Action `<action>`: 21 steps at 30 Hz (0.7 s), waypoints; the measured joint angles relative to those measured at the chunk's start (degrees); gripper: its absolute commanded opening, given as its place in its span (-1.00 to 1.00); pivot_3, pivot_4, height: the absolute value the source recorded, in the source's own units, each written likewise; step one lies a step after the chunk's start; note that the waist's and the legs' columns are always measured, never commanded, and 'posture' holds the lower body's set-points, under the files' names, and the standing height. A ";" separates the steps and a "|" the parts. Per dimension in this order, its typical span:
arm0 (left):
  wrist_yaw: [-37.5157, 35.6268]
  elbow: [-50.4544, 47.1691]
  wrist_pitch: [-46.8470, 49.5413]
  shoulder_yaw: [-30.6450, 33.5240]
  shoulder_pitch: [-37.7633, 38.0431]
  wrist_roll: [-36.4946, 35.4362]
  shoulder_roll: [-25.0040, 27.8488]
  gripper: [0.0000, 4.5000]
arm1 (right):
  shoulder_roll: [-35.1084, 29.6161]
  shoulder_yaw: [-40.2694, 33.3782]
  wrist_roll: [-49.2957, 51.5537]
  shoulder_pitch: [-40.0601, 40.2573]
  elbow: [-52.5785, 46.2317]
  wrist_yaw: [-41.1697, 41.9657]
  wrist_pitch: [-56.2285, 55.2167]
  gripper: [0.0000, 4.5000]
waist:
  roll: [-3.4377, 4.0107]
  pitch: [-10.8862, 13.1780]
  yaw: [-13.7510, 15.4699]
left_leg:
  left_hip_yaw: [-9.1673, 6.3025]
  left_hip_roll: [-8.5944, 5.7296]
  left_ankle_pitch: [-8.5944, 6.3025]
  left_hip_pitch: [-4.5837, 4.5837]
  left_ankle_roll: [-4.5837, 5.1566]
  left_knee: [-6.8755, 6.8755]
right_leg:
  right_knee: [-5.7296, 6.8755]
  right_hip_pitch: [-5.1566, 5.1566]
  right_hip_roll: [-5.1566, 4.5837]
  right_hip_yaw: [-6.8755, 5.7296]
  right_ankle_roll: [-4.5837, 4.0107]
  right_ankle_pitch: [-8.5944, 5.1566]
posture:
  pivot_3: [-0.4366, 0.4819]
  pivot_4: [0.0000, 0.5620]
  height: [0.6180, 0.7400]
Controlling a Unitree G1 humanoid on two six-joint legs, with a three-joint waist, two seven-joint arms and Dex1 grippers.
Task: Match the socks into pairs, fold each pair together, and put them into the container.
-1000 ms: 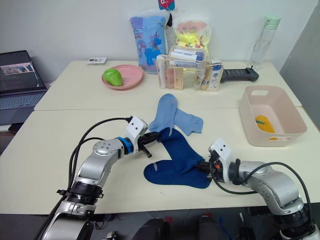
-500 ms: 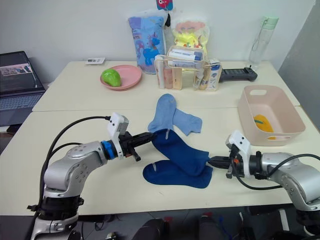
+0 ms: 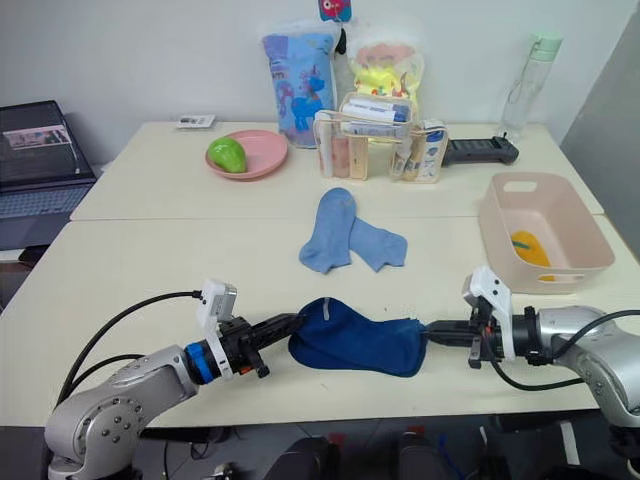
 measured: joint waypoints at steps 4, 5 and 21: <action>0.38 -0.71 -1.57 -0.10 2.83 -0.77 0.01 -1.00 | 0.05 0.06 -0.34 -0.11 0.42 -0.08 -1.24 -0.98 | 0.00 0.00 0.06 | -0.01 0.01 0.00 0.00 0.00 -0.01 | -0.01 -0.01 0.00 -0.01 0.00 0.00 | -0.05 -0.47 1.00; 0.41 -0.82 -1.76 -0.16 3.22 -0.88 0.03 -1.00 | 0.10 0.09 -0.63 -0.14 0.66 -0.12 -1.61 -0.98 | 0.00 0.00 0.15 | -0.01 0.00 0.00 0.00 0.00 -0.01 | -0.01 -0.01 0.00 -0.01 0.00 0.00 | -0.05 -0.47 1.00; 1.20 -0.90 -6.85 -3.51 7.17 -0.65 1.56 -1.00 | 2.20 3.33 -4.82 0.43 3.14 -0.26 -5.12 -0.98 | 0.00 0.00 0.26 | -0.01 0.01 0.00 0.00 0.01 -0.02 | -0.02 -0.01 0.00 0.00 -0.01 0.00 | -0.05 -0.47 1.00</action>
